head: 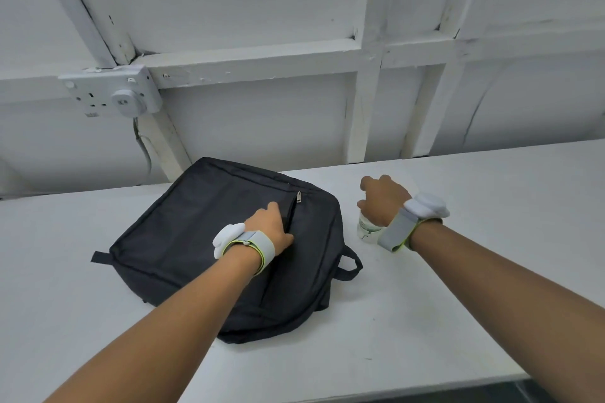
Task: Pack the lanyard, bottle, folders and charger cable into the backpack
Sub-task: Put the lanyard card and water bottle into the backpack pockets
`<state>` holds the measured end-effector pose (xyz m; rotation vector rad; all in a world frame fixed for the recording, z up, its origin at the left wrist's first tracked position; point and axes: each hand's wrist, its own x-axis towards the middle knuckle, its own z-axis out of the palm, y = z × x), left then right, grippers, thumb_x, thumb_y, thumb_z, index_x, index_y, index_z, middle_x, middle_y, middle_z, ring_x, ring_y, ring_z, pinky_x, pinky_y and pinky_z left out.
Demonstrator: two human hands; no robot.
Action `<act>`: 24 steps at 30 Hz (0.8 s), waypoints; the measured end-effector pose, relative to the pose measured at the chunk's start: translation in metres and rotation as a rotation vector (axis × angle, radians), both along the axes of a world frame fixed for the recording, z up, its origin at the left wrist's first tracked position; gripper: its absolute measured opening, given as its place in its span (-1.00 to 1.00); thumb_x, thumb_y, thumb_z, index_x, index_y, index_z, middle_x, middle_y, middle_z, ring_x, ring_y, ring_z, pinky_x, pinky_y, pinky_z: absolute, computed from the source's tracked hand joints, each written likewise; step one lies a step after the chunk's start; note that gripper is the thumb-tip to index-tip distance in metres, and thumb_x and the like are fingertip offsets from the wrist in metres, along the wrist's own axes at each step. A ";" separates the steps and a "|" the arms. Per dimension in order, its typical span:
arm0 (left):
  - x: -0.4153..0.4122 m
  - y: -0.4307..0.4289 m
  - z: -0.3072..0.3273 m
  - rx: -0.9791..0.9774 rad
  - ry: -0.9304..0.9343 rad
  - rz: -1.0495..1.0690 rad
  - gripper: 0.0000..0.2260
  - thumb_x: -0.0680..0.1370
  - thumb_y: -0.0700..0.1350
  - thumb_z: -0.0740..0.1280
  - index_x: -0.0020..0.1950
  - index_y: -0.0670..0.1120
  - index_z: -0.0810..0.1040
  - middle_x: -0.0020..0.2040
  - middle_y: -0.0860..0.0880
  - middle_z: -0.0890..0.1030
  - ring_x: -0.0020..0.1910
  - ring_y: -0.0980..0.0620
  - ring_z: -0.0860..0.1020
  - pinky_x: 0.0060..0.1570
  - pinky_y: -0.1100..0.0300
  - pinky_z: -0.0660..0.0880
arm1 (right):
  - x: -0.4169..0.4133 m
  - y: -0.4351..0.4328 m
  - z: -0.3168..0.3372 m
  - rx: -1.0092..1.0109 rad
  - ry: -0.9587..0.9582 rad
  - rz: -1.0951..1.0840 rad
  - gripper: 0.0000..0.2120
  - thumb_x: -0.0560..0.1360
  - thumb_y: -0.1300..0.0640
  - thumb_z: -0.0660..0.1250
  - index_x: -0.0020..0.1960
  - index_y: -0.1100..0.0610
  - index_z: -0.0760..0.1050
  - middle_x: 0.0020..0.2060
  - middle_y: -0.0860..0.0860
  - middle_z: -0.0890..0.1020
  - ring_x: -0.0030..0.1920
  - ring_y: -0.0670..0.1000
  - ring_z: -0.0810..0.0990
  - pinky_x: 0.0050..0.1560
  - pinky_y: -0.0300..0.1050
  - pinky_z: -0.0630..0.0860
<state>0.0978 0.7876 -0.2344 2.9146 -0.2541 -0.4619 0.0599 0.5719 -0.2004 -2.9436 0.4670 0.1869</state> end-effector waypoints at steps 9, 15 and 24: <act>0.001 0.010 0.013 -0.010 -0.073 0.057 -0.85 0.52 -0.10 0.24 0.04 -0.13 0.44 -0.12 -0.08 0.48 -0.18 -0.13 0.48 -0.19 0.10 0.41 | 0.011 0.023 0.049 0.204 -0.381 0.069 -0.72 0.62 -0.02 0.16 0.20 0.13 0.45 0.12 0.15 0.47 -0.02 0.22 0.55 -0.10 -0.06 0.40; 0.003 0.016 0.025 -0.057 -0.122 0.125 -0.87 0.51 -0.10 0.24 -0.03 -0.15 0.42 -0.13 -0.11 0.53 -0.17 -0.16 0.52 -0.20 0.10 0.44 | -0.006 0.051 0.055 0.223 -0.539 0.170 -0.79 0.61 0.03 0.17 0.16 0.10 0.47 0.07 0.12 0.47 -0.08 0.19 0.53 -0.15 -0.09 0.39; 0.000 0.022 0.023 -0.169 -0.059 0.139 -0.85 0.48 -0.14 0.21 -0.01 -0.12 0.51 -0.17 -0.14 0.65 -0.25 -0.17 0.65 -0.08 0.00 0.63 | -0.011 0.070 0.070 0.380 -0.762 0.165 -0.83 0.60 0.03 0.21 0.12 0.06 0.48 0.07 0.08 0.47 -0.03 0.12 0.51 -0.04 -0.04 0.48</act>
